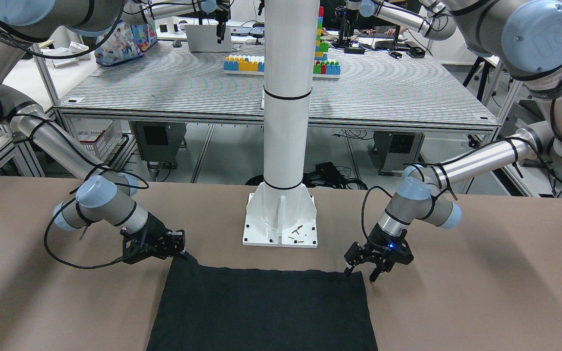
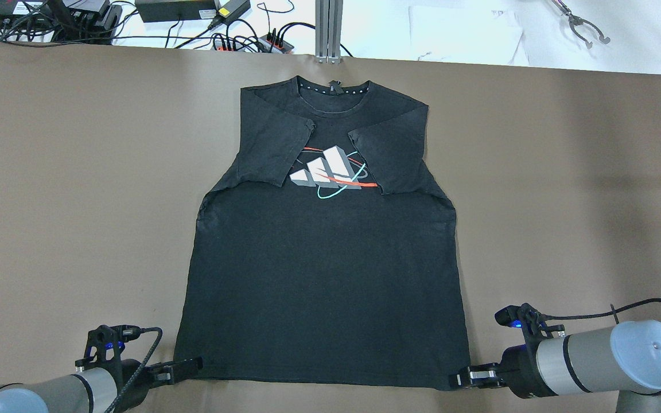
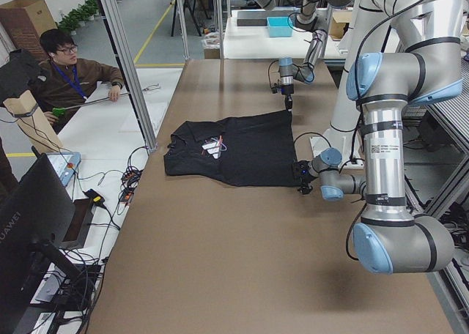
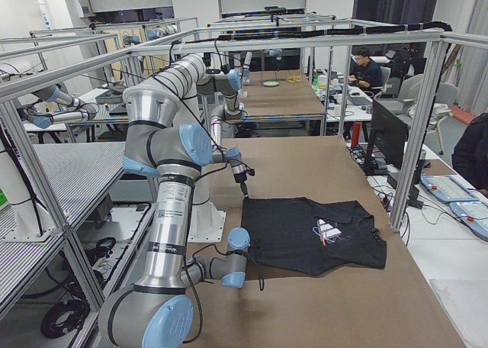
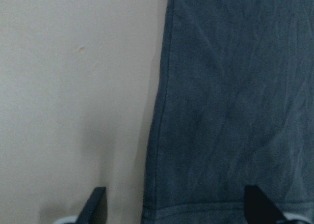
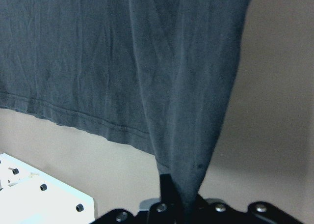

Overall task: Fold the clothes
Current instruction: 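Move both grippers down to the hem corners nearest the robot, then grasp both hem corners with the left and right grippers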

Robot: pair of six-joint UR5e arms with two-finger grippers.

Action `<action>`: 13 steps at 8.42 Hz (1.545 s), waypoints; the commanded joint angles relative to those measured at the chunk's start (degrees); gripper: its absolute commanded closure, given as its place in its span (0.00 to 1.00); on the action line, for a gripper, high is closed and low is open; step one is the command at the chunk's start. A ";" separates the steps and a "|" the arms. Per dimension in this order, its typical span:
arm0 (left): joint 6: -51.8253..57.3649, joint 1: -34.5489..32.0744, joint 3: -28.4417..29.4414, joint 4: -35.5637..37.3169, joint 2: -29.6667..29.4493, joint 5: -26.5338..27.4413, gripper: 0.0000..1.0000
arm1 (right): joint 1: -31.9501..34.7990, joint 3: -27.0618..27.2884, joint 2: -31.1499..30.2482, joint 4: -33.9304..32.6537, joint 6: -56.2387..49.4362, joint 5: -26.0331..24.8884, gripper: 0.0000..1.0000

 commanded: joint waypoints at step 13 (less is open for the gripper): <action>1.13 -8.83 -21.13 -0.69 5.88 -25.56 1.00 | 0.29 11.28 -7.90 11.48 11.94 11.25 1.00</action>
